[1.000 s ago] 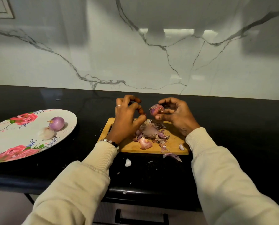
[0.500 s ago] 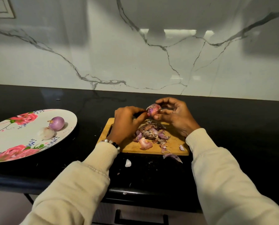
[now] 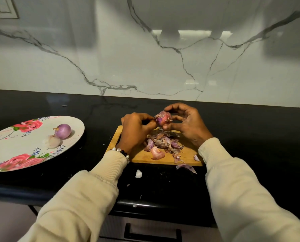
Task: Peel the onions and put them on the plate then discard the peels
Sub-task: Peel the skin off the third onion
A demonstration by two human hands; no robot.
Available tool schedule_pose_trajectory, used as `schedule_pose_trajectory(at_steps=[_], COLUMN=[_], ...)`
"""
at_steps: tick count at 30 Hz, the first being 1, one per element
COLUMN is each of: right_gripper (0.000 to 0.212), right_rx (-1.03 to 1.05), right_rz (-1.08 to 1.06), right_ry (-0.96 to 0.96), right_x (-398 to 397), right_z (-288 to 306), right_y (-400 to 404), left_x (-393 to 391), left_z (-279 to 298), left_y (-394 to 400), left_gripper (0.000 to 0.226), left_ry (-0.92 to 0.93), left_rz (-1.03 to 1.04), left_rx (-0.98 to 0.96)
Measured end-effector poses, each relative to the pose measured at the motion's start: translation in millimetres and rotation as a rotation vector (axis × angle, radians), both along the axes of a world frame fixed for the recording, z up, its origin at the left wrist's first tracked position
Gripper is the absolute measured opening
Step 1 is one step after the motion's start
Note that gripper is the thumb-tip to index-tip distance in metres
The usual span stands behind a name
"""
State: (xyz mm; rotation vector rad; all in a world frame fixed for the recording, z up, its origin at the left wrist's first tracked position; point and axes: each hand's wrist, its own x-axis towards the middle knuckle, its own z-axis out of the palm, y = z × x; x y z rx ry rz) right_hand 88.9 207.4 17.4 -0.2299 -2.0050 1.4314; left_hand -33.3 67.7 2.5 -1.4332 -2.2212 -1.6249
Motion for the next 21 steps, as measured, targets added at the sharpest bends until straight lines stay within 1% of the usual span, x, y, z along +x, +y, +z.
schedule_pose_trajectory(at_steps=[3,6,8,11,16,21], right_gripper=[0.051,0.050,0.050,0.050,0.051,0.050], right_rx=[-0.024,-0.034,-0.038,-0.026,-0.008,-0.038], right_rz=[-0.008,-0.025,-0.043,-0.065,-0.055,-0.039], right_ry=[0.014,0.018,0.019,0.015,0.004,0.029], right_x=[-0.2,-0.7,-1.1,-1.3,-1.4,-0.2], right_z=[0.0,-0.3,-0.2,0.1,0.4,2.0], right_y=[0.2,0.1,0.8,1.2,-0.5,-1.9], left_x=[-0.7,3.2,5.4,6.8,4.8,-5.7], left_z=[-0.3,3.2,5.5,5.7,3.8,-0.9], left_y=[0.3,-1.2,-1.0,-0.7,0.7,5.1], left_gripper=[0.025,0.011,0.010,0.010,0.007,0.007], left_ry=[0.000,-0.065,-0.099,-0.081,-0.014,-0.009], left_rz=[0.018,0.023,0.007,-0.020,0.043,0.133], left_rx=[0.024,0.082,0.114,0.107,0.084,0.062])
